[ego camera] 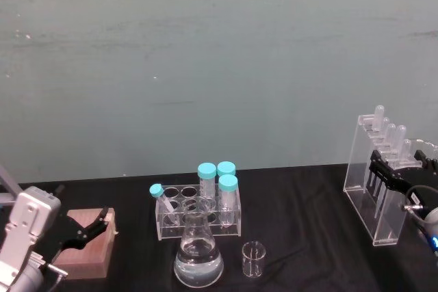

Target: Place the experimental apparatus aside using one hand.

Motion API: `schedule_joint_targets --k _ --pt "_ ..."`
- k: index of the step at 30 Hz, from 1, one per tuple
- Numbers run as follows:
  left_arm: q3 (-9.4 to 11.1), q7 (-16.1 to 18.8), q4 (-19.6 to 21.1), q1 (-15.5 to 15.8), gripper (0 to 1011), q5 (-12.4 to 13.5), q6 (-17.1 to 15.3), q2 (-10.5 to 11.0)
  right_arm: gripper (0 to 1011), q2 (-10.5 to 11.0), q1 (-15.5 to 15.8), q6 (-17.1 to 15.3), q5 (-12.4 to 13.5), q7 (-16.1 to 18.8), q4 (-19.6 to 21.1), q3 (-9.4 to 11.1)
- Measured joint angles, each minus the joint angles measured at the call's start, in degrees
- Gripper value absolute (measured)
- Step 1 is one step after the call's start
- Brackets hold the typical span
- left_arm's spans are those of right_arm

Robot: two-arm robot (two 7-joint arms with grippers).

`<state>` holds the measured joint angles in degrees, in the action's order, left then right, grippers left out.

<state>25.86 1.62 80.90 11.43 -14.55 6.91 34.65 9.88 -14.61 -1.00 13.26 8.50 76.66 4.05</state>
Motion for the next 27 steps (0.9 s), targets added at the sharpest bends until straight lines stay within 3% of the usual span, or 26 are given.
schedule_joint_targets --k 16,27 --pt "0.0 0.0 0.0 0.0 1000 0.0 0.0 0.0 1002 -0.13 0.64 -0.37 -2.34 -1.84 1.62 -0.43" --pt "0.0 -0.01 0.0 0.0 1000 0.0 0.0 0.0 1002 -0.39 2.57 -1.04 -3.35 -2.31 5.09 -0.09"
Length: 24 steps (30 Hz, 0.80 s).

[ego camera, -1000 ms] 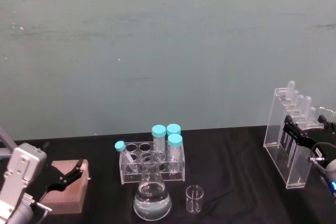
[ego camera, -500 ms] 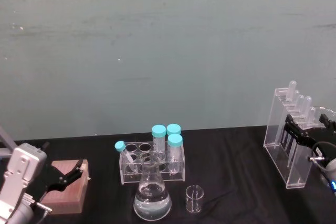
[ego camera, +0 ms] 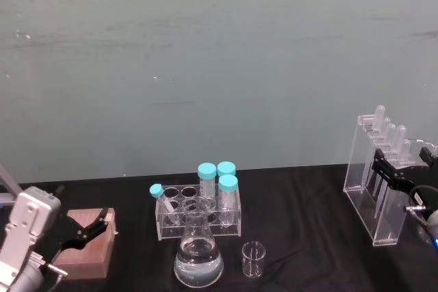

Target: Place the experimental apparatus aside using one hand.

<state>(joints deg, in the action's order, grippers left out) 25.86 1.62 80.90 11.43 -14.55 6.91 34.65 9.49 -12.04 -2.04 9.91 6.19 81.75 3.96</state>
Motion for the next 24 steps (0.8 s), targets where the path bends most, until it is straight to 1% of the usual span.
schedule_joint_targets --k 13,17,24 --pt "0.0 0.0 0.0 0.0 1000 0.0 0.0 0.0 1003 -0.23 2.14 -0.01 -1.3 -0.7 3.93 0.78" --pt "0.0 0.0 0.0 0.0 1000 0.0 0.0 0.0 1002 -0.15 2.82 0.43 -1.6 -0.31 5.3 0.8" --pt "0.0 0.0 0.0 0.0 1000 0.0 0.0 0.0 1002 0.17 4.22 2.2 -2.76 0.35 7.95 0.32"
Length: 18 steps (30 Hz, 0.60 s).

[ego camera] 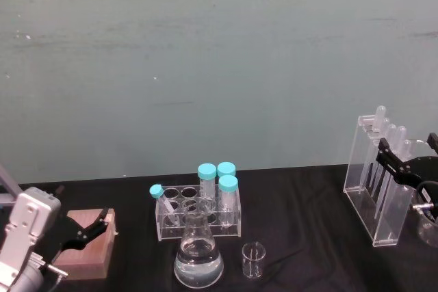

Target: Place the experimental apparatus aside using one hand.

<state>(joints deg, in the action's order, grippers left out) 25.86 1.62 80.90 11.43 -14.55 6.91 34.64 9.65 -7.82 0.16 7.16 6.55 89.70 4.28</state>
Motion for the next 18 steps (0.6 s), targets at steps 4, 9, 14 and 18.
schedule_joint_targets --k 4,9,14,18 --pt "0.0 0.0 0.0 0.0 1000 0.0 0.0 0.0 1002 0.12 0.59 0.83 -0.61 0.24 1.05 -0.32" --pt "0.0 0.0 0.0 0.0 1000 0.0 0.0 0.0 1002 0.45 1.16 2.1 -0.91 1.2 2.12 -0.8" --pt "0.0 0.0 0.0 0.0 1000 0.0 0.0 0.0 1002 1.29 1.33 3.6 -0.67 3.29 2.37 -1.64" --pt "0.0 0.0 0.0 0.0 1000 0.0 0.0 0.0 1003 2.46 1.19 4.83 0.59 5.81 2.12 -2.65"
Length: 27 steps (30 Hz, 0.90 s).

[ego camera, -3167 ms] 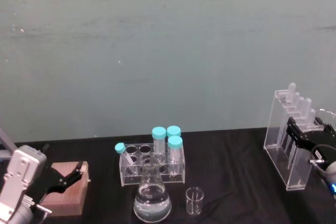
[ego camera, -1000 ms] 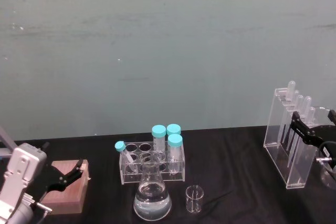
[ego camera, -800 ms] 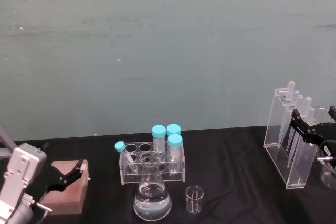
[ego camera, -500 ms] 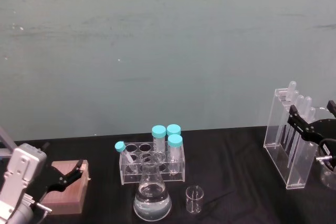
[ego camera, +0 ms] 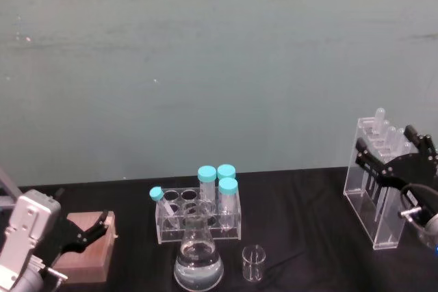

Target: Place the experimental apparatus aside using one hand.

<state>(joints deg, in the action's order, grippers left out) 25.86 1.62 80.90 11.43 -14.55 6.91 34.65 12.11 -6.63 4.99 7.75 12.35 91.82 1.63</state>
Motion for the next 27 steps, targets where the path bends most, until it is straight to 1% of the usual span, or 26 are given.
schedule_joint_targets --k 4,7,13,16,17,19,20,22,25,26,27 --pt "0.0 0.0 0.01 0.0 1000 0.0 0.0 0.0 1002 0.9 -0.28 0.56 1.04 1.85 -0.56 -0.82" --pt "0.0 0.01 0.0 0.0 1001 0.0 0.0 0.0 1002 2.28 -0.86 0.89 2.75 4.74 -1.59 -2.11" --pt "0.0 0.01 0.0 0.0 1000 0.0 0.0 0.0 1002 4.31 -2.07 0.85 4.91 8.79 -3.64 -4.18" --pt "0.0 0.0 0.0 0.0 1000 0.0 0.0 0.0 1002 5.16 -2.94 0.43 6.22 10.7 -5.13 -5.2" --pt "0.0 0.0 0.0 0.0 1000 0.0 0.0 0.0 1002 5.61 -3.46 0.15 6.99 11.87 -6.1 -5.75" --pt "0.0 0.0 0.0 0.0 1000 0.0 0.0 0.0 1002 5.99 -3.98 -0.22 7.83 12.99 -7.06 -6.17" --pt "0.0 0.0 0.0 0.0 1000 0.0 0.0 0.0 1002 6.39 -4.54 -0.59 8.59 14.07 -8.15 -6.64" --pt "0.0 0.0 0.0 0.0 1000 0.0 0.0 0.0 1003 6.8 -5.12 -0.84 9.19 15.17 -9.25 -7.14" --pt "0.0 0.0 0.0 0.0 1000 0.0 0.0 0.0 1002 7.71 -6.51 -1.18 10.04 17.06 -12.11 -8.49" --pt "0.0 0.0 0.0 0.0 1000 0.0 0.0 0.0 1003 7.71 -6.51 -1.18 10.04 17.06 -12.11 -8.49" --pt "0.0 0.0 0.0 0.0 1000 0.0 0.0 0.0 1002 7.99 -6.91 -1.2 10.18 17.48 -12.99 -8.93"
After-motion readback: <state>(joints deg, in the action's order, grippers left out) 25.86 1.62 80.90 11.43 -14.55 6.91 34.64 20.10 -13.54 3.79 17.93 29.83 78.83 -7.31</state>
